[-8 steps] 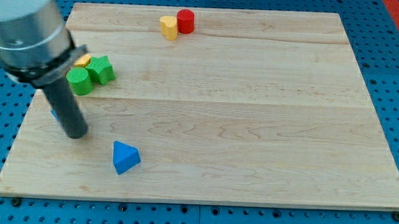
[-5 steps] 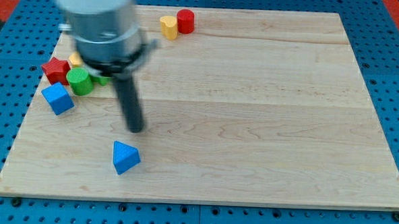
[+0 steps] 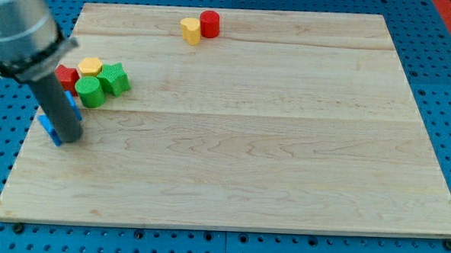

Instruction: Push the blue triangle along with blue cube and red star a bit up

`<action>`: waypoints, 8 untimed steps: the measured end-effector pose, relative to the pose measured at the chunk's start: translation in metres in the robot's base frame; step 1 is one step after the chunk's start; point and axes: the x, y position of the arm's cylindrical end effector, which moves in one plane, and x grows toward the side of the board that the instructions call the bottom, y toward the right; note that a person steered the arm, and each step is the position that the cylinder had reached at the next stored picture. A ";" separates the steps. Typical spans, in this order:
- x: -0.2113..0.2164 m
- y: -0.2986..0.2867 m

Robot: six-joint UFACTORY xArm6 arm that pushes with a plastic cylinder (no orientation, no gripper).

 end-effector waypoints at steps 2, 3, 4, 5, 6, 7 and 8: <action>0.062 0.006; 0.056 -0.066; 0.024 -0.032; -0.009 -0.002; -0.030 -0.002; -0.004 0.015; 0.012 0.048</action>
